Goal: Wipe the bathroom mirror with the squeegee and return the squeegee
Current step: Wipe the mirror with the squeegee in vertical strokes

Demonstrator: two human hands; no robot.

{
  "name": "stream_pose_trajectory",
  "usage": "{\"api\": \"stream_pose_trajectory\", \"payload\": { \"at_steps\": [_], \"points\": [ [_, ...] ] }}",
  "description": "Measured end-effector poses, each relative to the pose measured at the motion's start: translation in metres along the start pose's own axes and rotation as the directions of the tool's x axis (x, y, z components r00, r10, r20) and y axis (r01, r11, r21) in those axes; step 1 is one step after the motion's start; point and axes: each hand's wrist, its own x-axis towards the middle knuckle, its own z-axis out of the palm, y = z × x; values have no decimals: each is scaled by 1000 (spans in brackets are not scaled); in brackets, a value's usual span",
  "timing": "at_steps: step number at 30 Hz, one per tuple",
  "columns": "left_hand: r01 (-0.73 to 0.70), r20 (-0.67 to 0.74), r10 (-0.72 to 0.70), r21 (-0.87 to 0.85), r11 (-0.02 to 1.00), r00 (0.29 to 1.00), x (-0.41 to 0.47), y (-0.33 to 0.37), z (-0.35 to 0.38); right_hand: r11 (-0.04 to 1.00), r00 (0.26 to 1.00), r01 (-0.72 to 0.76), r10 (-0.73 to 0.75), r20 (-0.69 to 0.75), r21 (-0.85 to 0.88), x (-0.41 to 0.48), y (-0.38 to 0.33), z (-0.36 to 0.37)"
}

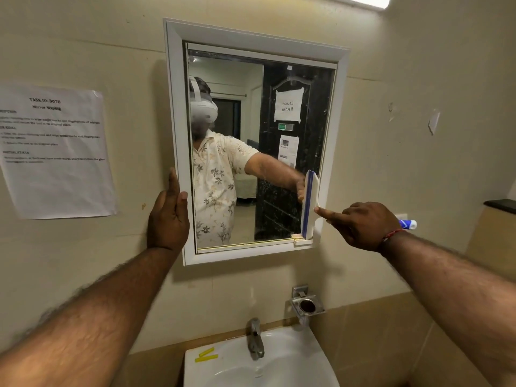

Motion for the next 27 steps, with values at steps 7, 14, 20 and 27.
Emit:
{"api": "stream_pose_trajectory", "payload": {
  "at_steps": [7, 14, 20, 27],
  "points": [
    [21, 82, -22, 9, 1000, 996, 4, 7, -14, 999, 999, -41, 42, -31, 21, 0, -19, -20],
    [-113, 235, 94, 69, 991, 967, 44, 15, -47, 985, 962, -94, 128, -241, 145, 46, -49, -70],
    [-252, 84, 244, 106, 962, 966, 143, 73, -57, 773, 792, -255, 512, -333, 580, 127, -99, -134],
    [-367, 4, 369, 120, 923, 929, 248, 130, -80, 307, 683, -142, 719, -131, 941, 207, -135, -201]
  ]
}}
